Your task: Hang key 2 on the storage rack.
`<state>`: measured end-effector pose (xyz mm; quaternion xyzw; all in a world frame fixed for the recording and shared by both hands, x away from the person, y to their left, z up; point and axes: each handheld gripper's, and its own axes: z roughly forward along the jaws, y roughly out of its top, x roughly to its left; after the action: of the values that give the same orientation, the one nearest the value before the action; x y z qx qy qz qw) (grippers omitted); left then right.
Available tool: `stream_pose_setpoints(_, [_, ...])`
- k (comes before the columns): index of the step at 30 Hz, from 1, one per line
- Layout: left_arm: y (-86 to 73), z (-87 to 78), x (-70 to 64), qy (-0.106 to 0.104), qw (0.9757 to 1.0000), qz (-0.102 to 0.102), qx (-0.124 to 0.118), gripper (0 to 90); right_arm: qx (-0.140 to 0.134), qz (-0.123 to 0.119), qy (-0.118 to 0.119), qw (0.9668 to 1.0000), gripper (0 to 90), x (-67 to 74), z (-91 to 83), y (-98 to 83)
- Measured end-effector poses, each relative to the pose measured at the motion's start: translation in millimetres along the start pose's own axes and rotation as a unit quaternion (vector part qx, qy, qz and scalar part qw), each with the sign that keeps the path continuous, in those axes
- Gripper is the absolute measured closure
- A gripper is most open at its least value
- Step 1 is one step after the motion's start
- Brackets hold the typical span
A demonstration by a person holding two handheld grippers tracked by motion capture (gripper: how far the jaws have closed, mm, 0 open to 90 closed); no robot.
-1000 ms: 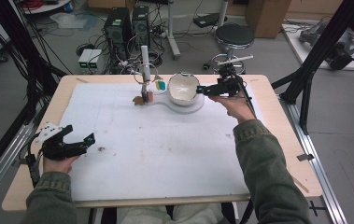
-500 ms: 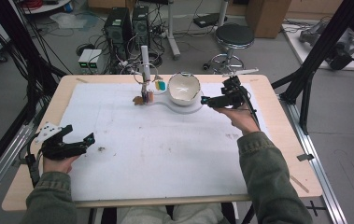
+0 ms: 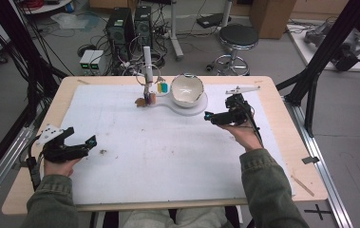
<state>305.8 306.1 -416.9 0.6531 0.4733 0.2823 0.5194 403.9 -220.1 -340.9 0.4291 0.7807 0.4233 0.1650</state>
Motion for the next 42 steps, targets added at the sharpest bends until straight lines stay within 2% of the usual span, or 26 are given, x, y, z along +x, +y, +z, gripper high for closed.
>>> stream_pose_setpoints(2, [0.0,0.4,-0.2,0.000,1.0000,-0.001,0.000,2.1,-0.004,0.000,0.005,1.0000,0.5,1.3,-1.5,-4.5])
stream_pose_setpoints(4, [0.0,0.5,-0.4,0.000,1.0000,-0.001,0.000,2.1,-0.025,-0.001,0.007,0.9997,0.5,3.0,-5.2,-10.2])
stream_pose_setpoints(7, [0.2,-0.1,-0.1,0.000,1.0000,-0.003,-0.002,2.1,-0.037,-0.006,0.005,0.9993,0.6,2.8,-8.8,-17.4])
stream_pose_setpoints(11, [0.3,-0.6,0.5,0.000,1.0000,-0.005,-0.003,2.1,-0.039,0.005,0.002,0.9992,0.5,0.3,-13.3,-28.2])
stream_pose_setpoints(12, [0.3,-0.4,0.3,0.000,1.0000,-0.005,-0.004,2.1,-0.043,0.001,-0.001,0.9991,0.5,-0.9,-14.7,-30.7])
stream_pose_setpoints(17, [0.3,-0.4,0.5,0.002,1.0000,-0.006,-0.003,2.1,-0.060,0.017,-0.005,0.9980,0.5,-7.6,-22.5,-45.3])
stream_pose_setpoints(22, [0.2,0.1,0.2,0.002,1.0000,-0.006,-0.003,2.1,-0.075,0.028,-0.025,0.9965,0.5,-15.6,-27.6,-61.0])
stream_pose_setpoints(26, [0.2,0.0,0.8,0.001,1.0000,-0.005,-0.002,2.1,-0.071,0.045,-0.053,0.9950,0.5,-21.0,-29.0,-72.9])
stream_pose_setpoints(30, [0.2,0.2,0.5,0.000,1.0000,-0.005,-0.002,2.1,-0.079,0.054,-0.066,0.9933,0.5,-23.6,-32.2,-79.7])
stream_pose_setpoints(37, [0.3,-0.8,0.6,0.003,1.0000,-0.007,-0.002,2.1,-0.077,0.038,-0.084,0.9927,0.5,-21.4,-34.2,-93.6])
stream_pose_setpoints(42, [0.3,-1.2,0.5,0.004,1.0000,-0.006,-0.001,2.1,-0.072,0.042,-0.092,0.9922,0.5,-21.7,-36.2,-103.8])
